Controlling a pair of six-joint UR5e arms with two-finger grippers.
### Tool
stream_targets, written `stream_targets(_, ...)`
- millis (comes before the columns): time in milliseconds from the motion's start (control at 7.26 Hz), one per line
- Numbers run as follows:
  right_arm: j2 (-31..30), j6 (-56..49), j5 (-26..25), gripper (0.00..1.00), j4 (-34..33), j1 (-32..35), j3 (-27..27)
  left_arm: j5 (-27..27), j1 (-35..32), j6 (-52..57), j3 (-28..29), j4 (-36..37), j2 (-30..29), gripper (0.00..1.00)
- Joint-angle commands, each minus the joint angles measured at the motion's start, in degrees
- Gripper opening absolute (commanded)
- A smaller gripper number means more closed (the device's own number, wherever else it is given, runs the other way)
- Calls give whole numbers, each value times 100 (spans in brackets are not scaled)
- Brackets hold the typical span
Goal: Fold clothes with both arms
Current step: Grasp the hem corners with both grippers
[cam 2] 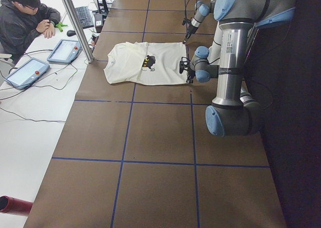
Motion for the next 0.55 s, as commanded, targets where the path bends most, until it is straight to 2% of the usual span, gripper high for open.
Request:
stream_targets(0,-509,-35,53,0,-46,44,930,-316,-84,57,-822,263,82,0)
stream_targets(138,-1010,-44,149,0,-159,36,1694,-788,-110,58,-1743,1388,-21,0)
stream_targets(276,-1276,-35,446,0,-456,36,2363,-1002,-119,49,-2796,2609,-196,0)
stream_targets(413,-1418,-35,753,0,-903,44,3083,-1204,-224,49,-3598,3578,-511,0)
